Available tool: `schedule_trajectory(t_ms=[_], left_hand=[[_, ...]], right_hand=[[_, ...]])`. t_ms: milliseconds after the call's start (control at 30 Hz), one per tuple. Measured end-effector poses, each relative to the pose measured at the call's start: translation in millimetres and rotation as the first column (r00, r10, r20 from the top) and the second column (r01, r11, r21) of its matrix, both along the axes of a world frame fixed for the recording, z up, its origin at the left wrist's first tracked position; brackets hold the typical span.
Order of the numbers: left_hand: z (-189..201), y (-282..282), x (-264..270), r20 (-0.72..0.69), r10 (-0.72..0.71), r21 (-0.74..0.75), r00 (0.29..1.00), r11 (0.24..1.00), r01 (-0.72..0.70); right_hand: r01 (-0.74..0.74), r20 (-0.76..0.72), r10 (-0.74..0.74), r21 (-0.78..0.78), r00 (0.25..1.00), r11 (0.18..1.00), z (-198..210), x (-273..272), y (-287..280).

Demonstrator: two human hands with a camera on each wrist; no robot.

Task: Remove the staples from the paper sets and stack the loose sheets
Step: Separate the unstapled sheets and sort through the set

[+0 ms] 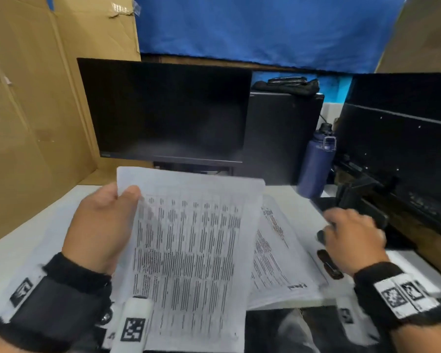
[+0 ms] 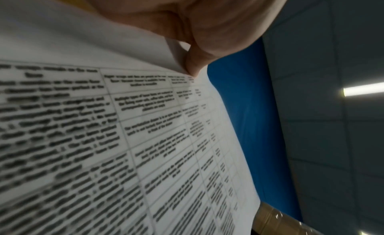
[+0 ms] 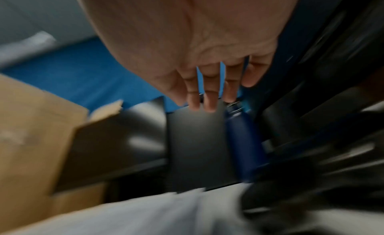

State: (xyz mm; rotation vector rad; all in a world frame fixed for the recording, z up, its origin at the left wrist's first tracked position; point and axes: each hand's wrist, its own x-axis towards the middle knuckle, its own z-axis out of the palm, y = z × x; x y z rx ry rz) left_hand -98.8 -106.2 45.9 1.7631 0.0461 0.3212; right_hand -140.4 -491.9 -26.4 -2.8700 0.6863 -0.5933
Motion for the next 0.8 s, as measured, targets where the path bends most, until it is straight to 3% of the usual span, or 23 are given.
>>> schedule_trajectory(t_ms=[67,100,167,300,400,433,467,533,567,600,633,700,800], left_hand=[[-5,-3,-1,0.005,-0.049,0.129,0.999,0.99,0.048],[-7,-6,-4,0.023,-0.084,0.201,0.996,0.976,0.077],[-17,-13,-4,0.047,-0.14,0.322,0.989,0.939,0.117],[-33,-26,-9,0.055,-0.203,0.406,0.978,0.899,0.164],[-38,-30,-13,0.051,-0.241,0.444,0.969,0.875,0.195],[-41,-30,-14,0.058,-0.255,0.454,0.965,0.868,0.202],[-43,-31,-14,0.063,-0.267,0.463,0.962,0.861,0.209],[-47,-32,-14,0.06,-0.284,0.481,0.957,0.848,0.221],[-49,-33,-15,0.062,-0.296,0.497,0.953,0.838,0.228],[-50,-35,-18,0.067,-0.311,0.52,0.948,0.822,0.233],[-51,-38,-21,0.075,-0.33,0.548,0.941,0.802,0.238],[-54,-42,-28,0.093,-0.379,0.619,0.921,0.747,0.244],[-64,-50,-40,0.164,-0.438,0.723,0.884,0.663,0.194]], right_hand=[[0.234,-0.188,-0.229,0.006,0.955,0.972,-18,1,-44],[0.269,-0.273,-0.25,0.034,0.929,0.962,-30,1,-61],[0.207,-0.396,-0.176,0.035,0.901,0.978,-53,0,-78],[0.201,-0.223,-0.144,0.26,0.964,0.944,-65,0,-84],[0.171,-0.019,-0.185,0.476,0.983,0.863,-35,-5,-75],[0.091,0.109,-0.191,0.59,0.976,0.802,-22,-7,-69],[-0.043,0.247,-0.203,0.728,0.948,0.685,-8,-11,-62],[-0.415,0.461,-0.197,0.88,0.865,0.233,16,-16,-42],[-0.536,0.529,-0.199,0.844,0.825,0.022,25,-19,-31],[-0.585,0.56,-0.188,0.802,0.807,-0.12,34,-21,-18],[-0.592,0.576,-0.138,0.78,0.806,-0.203,43,-24,0],[-0.588,0.593,-0.071,0.764,0.802,-0.267,53,-27,39],[-0.572,0.582,-0.058,0.77,0.811,-0.284,53,-29,94]])
